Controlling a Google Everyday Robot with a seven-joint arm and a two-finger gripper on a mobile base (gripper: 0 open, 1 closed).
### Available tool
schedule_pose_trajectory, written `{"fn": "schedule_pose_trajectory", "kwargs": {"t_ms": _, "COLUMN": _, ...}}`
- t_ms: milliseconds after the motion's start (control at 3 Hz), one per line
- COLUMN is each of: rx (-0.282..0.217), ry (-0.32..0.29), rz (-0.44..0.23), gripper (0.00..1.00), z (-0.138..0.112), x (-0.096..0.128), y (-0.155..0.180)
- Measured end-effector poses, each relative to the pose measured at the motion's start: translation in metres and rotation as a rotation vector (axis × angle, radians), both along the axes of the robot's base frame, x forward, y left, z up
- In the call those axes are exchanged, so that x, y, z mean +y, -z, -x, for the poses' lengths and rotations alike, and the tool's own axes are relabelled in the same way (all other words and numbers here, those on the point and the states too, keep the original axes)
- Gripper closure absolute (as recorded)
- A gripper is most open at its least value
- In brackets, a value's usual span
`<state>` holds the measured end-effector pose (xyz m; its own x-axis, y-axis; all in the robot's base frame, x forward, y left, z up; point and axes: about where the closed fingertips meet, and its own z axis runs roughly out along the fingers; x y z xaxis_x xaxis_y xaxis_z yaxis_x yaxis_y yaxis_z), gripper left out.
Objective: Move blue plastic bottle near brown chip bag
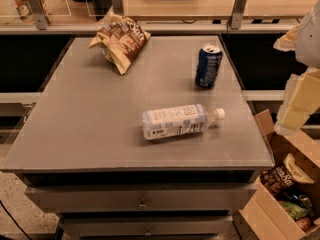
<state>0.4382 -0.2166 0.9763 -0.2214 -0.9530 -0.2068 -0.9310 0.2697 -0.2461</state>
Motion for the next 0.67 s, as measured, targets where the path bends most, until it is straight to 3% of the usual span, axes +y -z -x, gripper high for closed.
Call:
{"fn": "schedule_pose_trajectory", "kwargs": {"t_ms": 333, "rx": 0.000, "ry": 0.000, "rz": 0.000, "gripper": 0.00, "z": 0.000, "x": 0.000, "y": 0.000}}
{"fn": "schedule_pose_trajectory", "kwargs": {"t_ms": 667, "rx": 0.000, "ry": -0.044, "rz": -0.016, "gripper": 0.00, "z": 0.001, "x": 0.017, "y": -0.002}}
